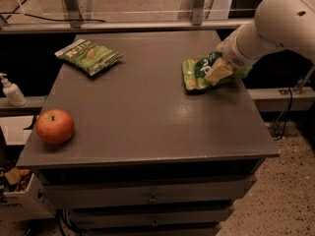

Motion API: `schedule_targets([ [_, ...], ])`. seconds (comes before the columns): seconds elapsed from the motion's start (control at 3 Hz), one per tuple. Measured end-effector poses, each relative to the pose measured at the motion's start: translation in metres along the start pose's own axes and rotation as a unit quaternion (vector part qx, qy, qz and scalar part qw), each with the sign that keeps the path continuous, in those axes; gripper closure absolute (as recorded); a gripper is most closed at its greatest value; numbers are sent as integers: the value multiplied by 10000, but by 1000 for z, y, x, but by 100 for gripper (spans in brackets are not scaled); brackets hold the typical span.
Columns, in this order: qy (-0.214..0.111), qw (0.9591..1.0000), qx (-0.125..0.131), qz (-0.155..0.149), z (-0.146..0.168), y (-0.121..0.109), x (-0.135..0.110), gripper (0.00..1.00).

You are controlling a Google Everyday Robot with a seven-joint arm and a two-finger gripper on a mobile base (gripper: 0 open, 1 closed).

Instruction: Pick green rice chip bag

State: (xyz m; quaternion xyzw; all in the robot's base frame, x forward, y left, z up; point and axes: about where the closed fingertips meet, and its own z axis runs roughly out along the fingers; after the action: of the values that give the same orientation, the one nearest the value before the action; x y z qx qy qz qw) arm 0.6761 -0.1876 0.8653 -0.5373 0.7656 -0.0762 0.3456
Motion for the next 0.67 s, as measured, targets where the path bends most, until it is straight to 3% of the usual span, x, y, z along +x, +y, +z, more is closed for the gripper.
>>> schedule_targets([
  [0.67,-20,10000,-45,-75,5,-1,2,87],
])
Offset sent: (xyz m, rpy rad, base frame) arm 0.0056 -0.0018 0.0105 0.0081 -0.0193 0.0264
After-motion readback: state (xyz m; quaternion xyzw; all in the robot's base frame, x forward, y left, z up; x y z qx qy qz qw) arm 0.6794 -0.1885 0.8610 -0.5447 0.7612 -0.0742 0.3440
